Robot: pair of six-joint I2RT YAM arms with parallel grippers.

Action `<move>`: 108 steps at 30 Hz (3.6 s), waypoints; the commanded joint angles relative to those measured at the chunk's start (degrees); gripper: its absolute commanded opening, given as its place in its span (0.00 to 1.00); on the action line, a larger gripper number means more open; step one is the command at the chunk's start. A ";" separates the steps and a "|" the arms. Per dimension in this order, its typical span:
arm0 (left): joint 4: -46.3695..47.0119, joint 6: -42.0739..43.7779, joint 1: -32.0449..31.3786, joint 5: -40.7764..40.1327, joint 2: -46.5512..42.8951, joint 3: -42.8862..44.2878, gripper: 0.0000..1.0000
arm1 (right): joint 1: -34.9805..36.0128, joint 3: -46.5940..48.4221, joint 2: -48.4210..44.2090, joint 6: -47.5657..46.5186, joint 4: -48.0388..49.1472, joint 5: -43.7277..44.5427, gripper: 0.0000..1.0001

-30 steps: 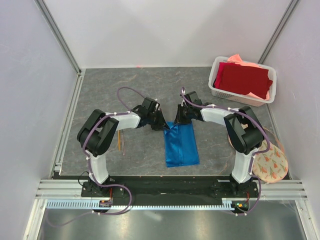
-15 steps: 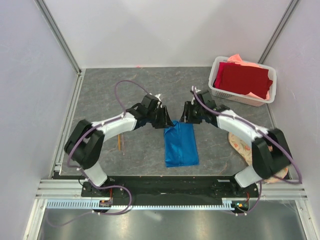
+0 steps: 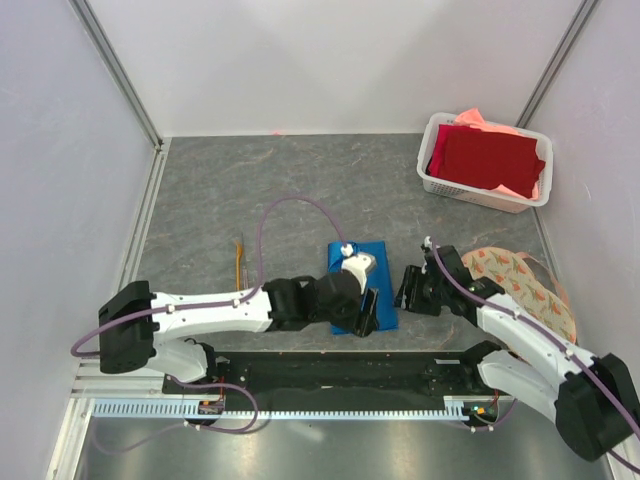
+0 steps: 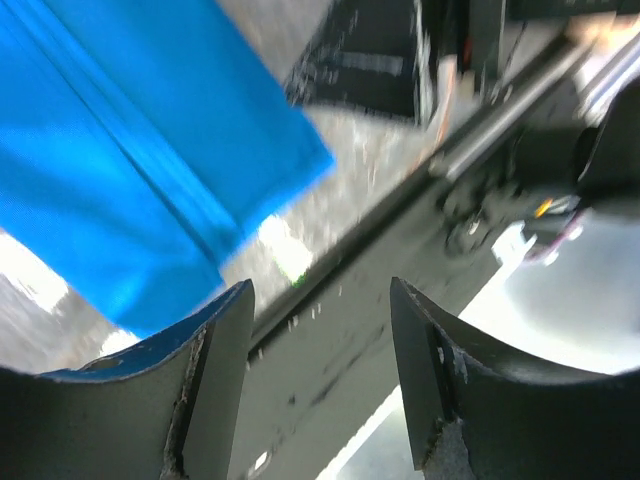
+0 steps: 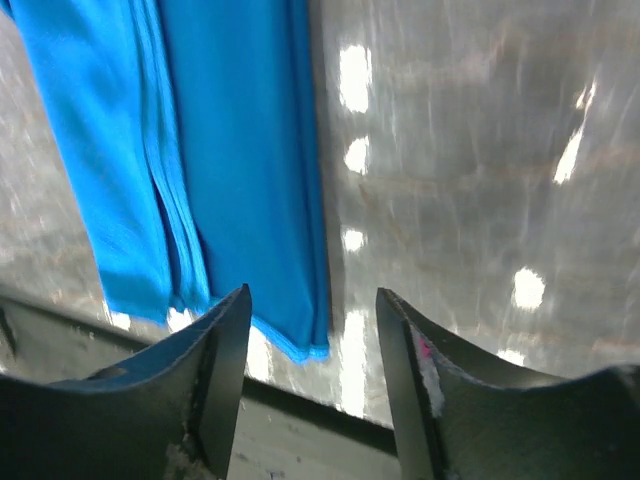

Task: Fold the napkin into a case and place the utensils inside
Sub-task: Pick up the 2/3-rectangle-folded napkin at the center of the board.

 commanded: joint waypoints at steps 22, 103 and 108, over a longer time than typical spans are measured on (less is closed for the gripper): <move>1.38 1.68 -9.76 -16.00 10.90 5.65 0.66 | 0.04 -9.71 -2.21 6.73 10.74 -13.90 0.19; -2.22 1.42 -7.65 -17.94 15.57 8.82 0.02 | -9.36 10.86 32.41 -5.49 25.50 -14.26 0.43; -2.22 0.98 -7.57 -18.03 14.26 7.77 0.02 | -10.59 12.53 36.19 -5.66 26.82 -15.84 0.43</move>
